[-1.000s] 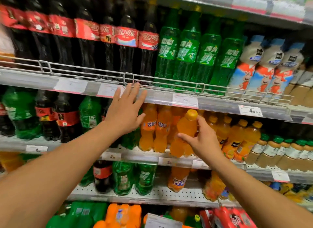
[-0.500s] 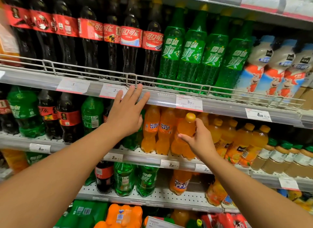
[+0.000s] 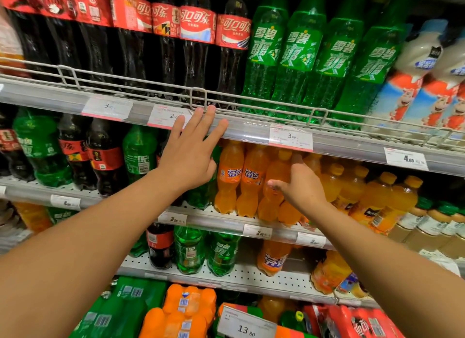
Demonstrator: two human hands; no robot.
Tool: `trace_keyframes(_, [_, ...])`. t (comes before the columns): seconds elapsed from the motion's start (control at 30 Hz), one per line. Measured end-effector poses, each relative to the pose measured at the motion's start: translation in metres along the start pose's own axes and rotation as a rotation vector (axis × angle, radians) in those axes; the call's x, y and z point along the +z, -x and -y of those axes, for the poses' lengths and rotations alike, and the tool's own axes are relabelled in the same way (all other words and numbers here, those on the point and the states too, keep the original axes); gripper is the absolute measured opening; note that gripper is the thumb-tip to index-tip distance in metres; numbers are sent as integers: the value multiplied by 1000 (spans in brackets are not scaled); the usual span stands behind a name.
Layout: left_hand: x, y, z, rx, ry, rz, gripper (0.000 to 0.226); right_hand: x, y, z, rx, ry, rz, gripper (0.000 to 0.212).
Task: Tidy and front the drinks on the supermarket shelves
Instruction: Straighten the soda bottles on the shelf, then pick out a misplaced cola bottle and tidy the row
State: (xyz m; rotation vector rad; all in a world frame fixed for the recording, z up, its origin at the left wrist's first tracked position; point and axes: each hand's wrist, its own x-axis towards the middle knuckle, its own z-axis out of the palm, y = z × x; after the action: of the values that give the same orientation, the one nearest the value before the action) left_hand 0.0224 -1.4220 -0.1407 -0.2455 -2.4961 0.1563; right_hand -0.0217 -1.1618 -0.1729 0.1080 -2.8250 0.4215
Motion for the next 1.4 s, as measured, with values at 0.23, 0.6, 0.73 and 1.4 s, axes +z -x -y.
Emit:
trace_keyframes(0.23, [3, 2, -2, -7, -33, -9, 92, 3, -22, -8, 23, 182, 148, 45])
trace_keyframes(0.6, [1, 3, -3, -4, -7, -14, 93, 12, -21, -9, 121, 12, 73, 68])
trace_keyframes(0.73, [0, 3, -2, -2, -10, 11, 95, 14, -20, -7, 151, -32, 92, 83])
trace_keyframes(1.4, [-44, 54, 16, -114, -102, 296, 92, -49, 61, 64, -802, -78, -296, 39])
